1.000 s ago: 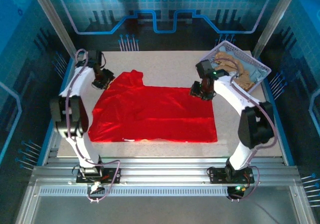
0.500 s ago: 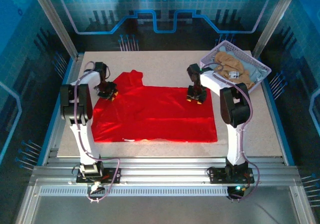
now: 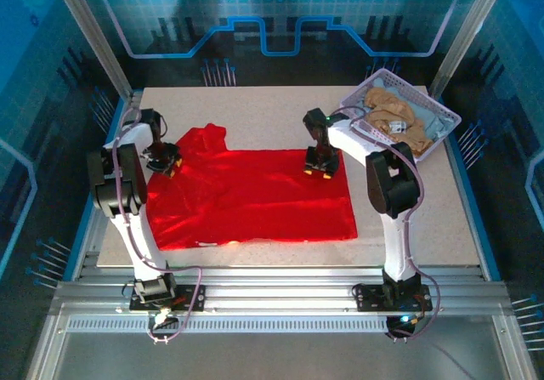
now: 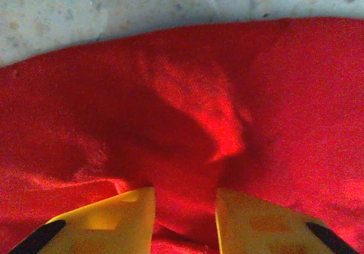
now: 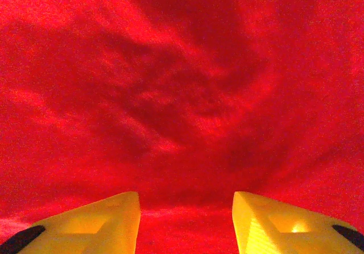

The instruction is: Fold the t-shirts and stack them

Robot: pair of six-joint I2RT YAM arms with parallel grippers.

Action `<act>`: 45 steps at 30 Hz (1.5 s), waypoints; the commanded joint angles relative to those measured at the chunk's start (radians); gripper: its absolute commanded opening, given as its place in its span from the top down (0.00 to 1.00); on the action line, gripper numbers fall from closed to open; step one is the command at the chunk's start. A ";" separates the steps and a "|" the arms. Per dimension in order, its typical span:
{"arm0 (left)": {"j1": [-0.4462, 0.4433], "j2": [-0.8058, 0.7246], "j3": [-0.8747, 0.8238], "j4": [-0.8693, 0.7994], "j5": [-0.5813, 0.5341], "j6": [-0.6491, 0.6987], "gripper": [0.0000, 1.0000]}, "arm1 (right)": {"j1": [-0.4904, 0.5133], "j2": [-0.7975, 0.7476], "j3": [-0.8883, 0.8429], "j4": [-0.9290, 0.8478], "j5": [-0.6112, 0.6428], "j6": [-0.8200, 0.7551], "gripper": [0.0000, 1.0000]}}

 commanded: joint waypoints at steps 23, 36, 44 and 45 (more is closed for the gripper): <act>-0.102 0.259 0.503 0.156 0.145 0.190 0.43 | -0.184 0.277 0.371 -0.016 0.170 -0.158 0.56; -0.102 0.369 0.627 0.076 -0.017 0.251 0.39 | -0.185 0.255 0.358 -0.031 0.159 -0.142 1.00; -0.136 0.448 0.694 0.019 -0.038 0.313 0.42 | -0.184 0.236 0.348 -0.028 0.132 -0.143 1.00; -0.141 0.450 0.691 0.014 -0.038 0.314 0.42 | -0.185 0.236 0.346 -0.026 0.130 -0.143 1.00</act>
